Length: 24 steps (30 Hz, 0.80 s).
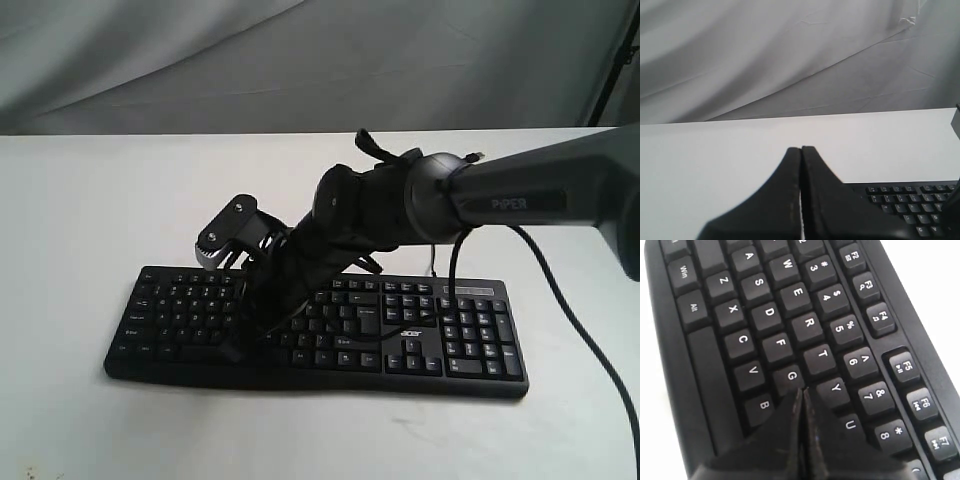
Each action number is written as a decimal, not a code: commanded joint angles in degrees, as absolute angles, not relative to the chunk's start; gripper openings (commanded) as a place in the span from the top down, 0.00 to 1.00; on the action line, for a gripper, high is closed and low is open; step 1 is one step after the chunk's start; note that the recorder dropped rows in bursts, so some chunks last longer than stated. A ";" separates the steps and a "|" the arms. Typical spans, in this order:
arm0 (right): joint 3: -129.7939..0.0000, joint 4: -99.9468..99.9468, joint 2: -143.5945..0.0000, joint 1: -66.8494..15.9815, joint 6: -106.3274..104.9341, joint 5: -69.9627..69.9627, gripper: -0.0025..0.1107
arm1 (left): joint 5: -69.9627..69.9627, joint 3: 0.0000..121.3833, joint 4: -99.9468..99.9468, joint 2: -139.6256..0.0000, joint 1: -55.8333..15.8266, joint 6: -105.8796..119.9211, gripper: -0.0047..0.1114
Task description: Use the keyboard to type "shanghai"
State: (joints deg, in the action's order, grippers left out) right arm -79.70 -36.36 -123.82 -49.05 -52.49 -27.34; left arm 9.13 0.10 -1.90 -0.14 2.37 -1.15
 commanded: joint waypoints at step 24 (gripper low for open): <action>-98.89 -32.28 -129.71 -52.09 -49.93 -35.30 0.98 | 8.82 0.00 -1.79 0.00 2.00 -1.31 0.96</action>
